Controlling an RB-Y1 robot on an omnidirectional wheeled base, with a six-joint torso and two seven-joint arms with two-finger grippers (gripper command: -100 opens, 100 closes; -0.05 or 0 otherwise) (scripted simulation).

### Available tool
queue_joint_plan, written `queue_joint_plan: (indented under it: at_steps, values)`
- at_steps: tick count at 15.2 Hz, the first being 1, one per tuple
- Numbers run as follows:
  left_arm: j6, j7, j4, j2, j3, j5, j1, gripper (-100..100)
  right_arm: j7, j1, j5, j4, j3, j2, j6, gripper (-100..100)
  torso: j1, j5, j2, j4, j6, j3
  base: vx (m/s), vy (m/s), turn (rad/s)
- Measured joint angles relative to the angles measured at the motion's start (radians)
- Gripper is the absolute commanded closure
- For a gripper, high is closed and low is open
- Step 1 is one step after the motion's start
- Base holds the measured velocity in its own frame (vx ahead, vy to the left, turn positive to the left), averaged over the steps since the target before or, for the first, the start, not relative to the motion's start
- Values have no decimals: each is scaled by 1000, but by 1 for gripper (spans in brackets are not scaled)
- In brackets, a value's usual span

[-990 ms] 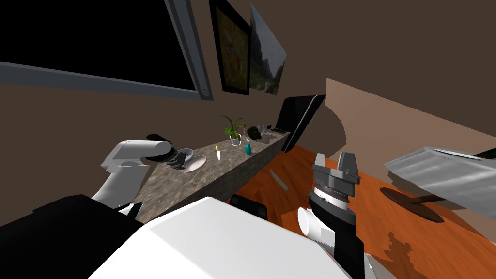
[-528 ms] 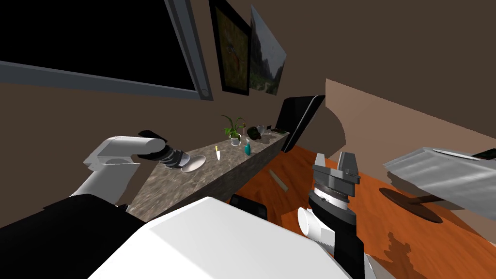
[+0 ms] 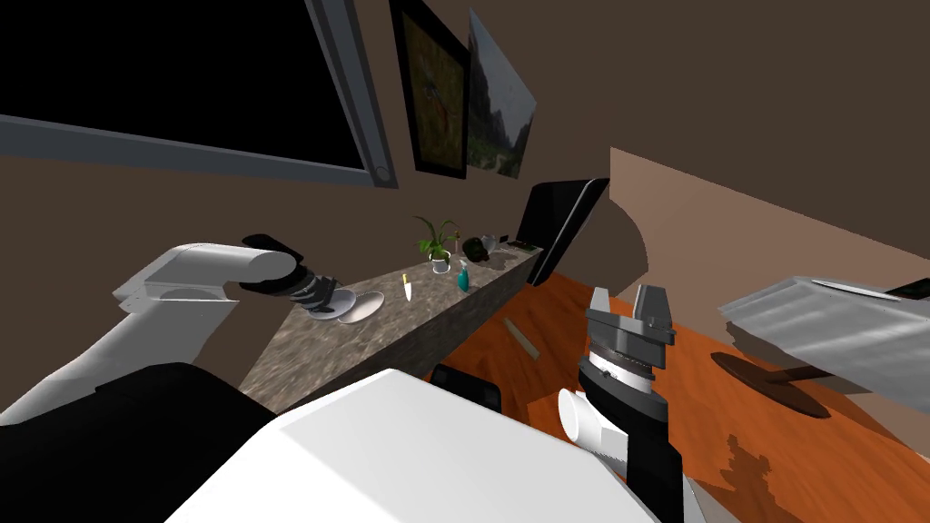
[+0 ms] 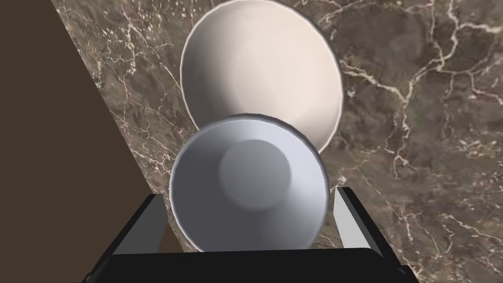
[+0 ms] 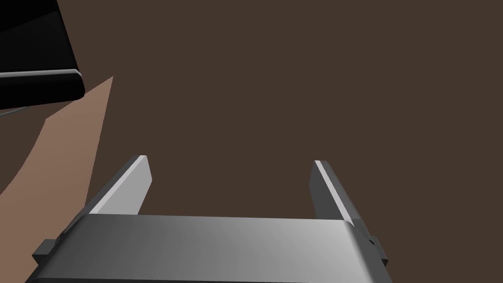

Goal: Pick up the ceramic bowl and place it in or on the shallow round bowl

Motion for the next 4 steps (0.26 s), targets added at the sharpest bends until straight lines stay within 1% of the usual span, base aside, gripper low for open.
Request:
queue_joint_plan:
  at_steps: [4]
  values:
    - [0, 0, 0, 0, 0, 0, 0, -100, 0, 0, 0, 0, 0, 0, 0, 0, 1, 0, 0, 0, 0, 0, 0, 0, 0]
